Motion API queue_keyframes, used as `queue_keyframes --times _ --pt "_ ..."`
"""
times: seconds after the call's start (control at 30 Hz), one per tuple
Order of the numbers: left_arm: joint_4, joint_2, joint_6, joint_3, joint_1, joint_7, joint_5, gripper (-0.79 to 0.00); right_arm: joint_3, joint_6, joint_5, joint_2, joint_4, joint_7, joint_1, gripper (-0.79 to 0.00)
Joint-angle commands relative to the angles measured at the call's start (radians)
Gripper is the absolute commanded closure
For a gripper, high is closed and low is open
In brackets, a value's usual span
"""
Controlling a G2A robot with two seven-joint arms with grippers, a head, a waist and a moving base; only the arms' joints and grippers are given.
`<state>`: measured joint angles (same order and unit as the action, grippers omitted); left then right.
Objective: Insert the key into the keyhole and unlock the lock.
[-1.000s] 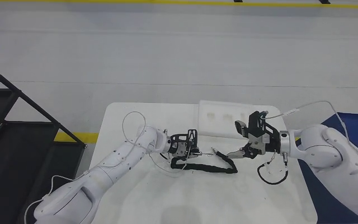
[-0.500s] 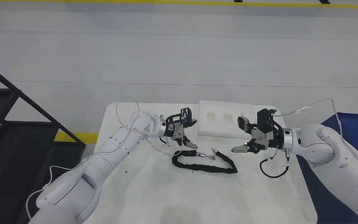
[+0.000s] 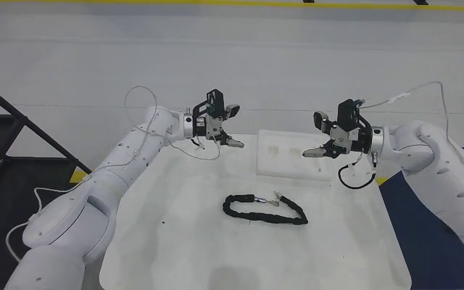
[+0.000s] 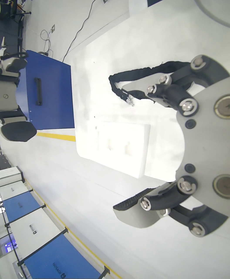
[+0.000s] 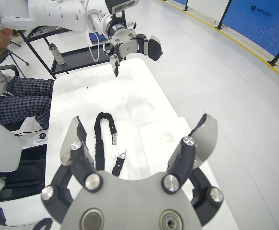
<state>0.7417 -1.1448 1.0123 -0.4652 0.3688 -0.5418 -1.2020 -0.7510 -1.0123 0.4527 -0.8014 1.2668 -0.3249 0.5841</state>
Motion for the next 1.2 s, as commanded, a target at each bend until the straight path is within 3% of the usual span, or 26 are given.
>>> queue_keyframes --times 0.0,0.27,0.43,1.17 --pt "-0.012 0.011 0.000 0.037 -0.029 -0.047 0.025 -0.785 0.032 0.000 -0.013 -0.008 -0.023 0.002 -0.048 -0.785" --pt "-0.016 0.064 0.000 0.185 -0.118 -0.175 0.115 -0.785 0.141 0.000 -0.032 -0.035 -0.091 0.045 -0.171 -0.785" --pt "0.003 0.093 0.000 0.254 -0.142 -0.241 0.236 -0.785 0.163 0.000 -0.021 -0.040 -0.111 0.066 -0.192 -0.785" --pt "0.006 0.094 0.000 0.258 -0.142 -0.244 0.245 -0.785 0.163 0.000 -0.021 -0.040 -0.111 0.066 -0.192 -0.784"
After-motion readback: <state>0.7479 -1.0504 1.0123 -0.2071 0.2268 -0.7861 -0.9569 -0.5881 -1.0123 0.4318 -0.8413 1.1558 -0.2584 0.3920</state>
